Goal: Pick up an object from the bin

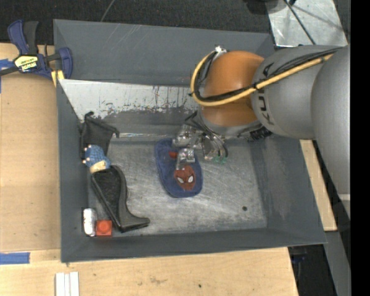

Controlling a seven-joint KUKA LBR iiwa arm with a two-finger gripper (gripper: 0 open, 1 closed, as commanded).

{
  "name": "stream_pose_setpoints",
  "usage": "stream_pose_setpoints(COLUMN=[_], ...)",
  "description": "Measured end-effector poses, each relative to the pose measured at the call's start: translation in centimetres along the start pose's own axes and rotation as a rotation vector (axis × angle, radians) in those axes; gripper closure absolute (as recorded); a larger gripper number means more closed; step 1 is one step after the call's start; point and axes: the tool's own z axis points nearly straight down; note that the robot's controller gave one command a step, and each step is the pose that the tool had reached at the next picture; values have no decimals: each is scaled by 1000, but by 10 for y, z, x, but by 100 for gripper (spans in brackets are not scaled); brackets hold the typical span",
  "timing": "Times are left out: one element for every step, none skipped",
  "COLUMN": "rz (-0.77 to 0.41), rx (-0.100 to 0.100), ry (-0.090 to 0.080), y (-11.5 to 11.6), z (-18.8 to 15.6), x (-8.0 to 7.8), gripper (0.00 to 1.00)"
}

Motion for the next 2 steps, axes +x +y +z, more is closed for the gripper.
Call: stream_pose_setpoints(rz=[-172,-162], rx=[2,1], ry=[20,39], y=[-7,-13], z=[-182,-70], x=[0,10], gripper=[100,100])
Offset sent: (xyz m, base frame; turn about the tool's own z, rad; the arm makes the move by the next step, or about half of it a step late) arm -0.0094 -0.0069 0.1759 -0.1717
